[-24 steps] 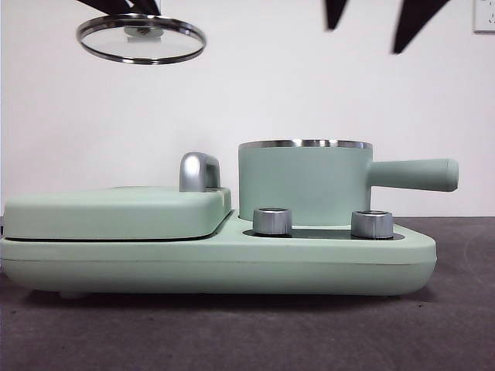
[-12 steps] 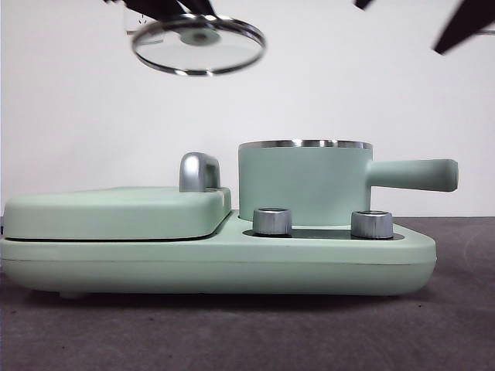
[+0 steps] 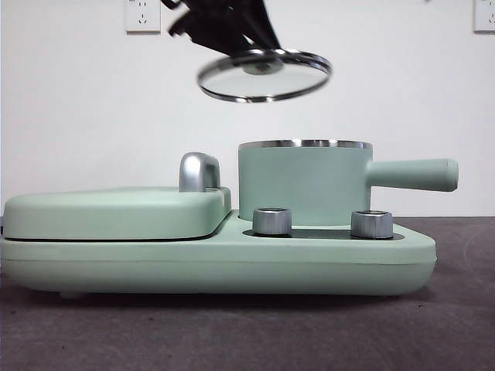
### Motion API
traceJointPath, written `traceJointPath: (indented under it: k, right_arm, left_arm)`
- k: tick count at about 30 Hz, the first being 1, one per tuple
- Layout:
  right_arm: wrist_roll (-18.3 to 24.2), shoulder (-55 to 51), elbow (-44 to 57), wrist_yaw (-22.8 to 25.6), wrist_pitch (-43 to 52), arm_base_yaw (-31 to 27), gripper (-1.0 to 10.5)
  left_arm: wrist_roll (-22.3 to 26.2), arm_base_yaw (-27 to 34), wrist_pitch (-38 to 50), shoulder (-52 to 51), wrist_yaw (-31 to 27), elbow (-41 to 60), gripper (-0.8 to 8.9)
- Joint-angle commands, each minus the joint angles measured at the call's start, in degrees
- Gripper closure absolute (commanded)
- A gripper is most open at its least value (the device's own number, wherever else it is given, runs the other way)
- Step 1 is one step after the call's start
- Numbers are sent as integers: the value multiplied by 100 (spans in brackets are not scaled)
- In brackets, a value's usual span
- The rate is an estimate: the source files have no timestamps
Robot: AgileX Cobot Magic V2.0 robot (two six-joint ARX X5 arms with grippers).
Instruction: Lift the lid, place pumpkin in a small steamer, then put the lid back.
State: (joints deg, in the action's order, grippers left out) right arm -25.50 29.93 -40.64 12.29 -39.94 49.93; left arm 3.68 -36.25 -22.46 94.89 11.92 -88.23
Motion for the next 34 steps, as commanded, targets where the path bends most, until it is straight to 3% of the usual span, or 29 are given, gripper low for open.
traceJointPath:
  k: [1,34]
  right_arm:
    - [-138,-214,-7,42,52,68,410]
    - [-155,-649,-7,-22,-131,68,410]
  left_arm:
    - [151,-149,295,240,15,-133,796]
    - [660,-428,861,1222,15,-133,799]
